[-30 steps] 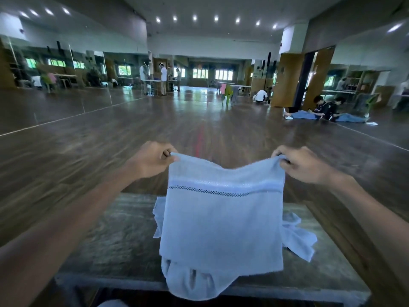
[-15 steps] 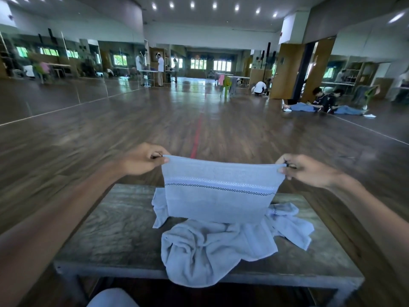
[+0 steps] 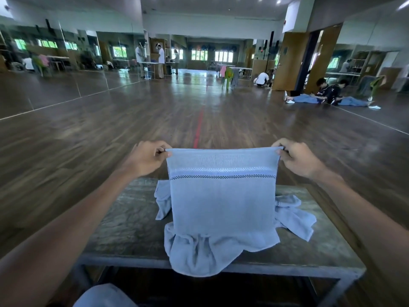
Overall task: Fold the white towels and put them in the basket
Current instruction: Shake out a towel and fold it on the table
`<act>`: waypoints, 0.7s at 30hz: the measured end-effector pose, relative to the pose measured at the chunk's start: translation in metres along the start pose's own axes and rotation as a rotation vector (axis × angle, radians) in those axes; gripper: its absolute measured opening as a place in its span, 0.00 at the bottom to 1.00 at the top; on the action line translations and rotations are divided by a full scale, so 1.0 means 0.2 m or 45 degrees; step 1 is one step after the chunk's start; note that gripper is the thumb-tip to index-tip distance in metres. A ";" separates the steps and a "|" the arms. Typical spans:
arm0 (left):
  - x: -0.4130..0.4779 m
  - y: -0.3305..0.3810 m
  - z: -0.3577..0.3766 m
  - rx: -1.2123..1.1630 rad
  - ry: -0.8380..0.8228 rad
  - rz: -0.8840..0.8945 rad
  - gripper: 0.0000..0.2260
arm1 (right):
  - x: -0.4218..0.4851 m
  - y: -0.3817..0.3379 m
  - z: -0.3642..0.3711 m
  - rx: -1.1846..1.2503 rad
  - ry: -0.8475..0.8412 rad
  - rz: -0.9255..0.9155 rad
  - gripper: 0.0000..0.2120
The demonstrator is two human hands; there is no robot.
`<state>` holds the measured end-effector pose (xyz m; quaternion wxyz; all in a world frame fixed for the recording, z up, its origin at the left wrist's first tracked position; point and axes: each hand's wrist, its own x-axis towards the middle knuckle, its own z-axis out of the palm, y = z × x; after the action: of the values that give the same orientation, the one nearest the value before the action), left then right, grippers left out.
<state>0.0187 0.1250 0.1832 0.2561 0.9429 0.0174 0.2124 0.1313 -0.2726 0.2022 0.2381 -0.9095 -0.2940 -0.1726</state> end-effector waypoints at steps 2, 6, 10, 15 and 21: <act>-0.03 0.02 0.00 0.039 0.134 0.028 0.05 | -0.02 -0.02 0.02 0.012 0.116 -0.027 0.08; -0.14 0.02 0.04 0.079 0.243 0.054 0.06 | -0.14 -0.05 0.10 0.073 0.231 -0.051 0.09; -0.33 -0.11 0.20 0.106 -0.083 -0.001 0.05 | -0.42 0.00 0.28 0.153 0.101 0.058 0.07; -0.65 -0.25 0.41 0.058 -0.589 -0.057 0.06 | -0.81 0.06 0.53 0.259 -0.248 0.182 0.05; -0.83 -0.32 0.60 -0.090 -0.656 -0.163 0.04 | -1.00 0.11 0.66 0.226 -0.326 0.231 0.07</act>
<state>-0.0783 0.0992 -0.0061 0.2979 0.9532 0.0038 -0.0509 0.0143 -0.3090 -0.0061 0.2925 -0.9222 -0.2528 -0.0065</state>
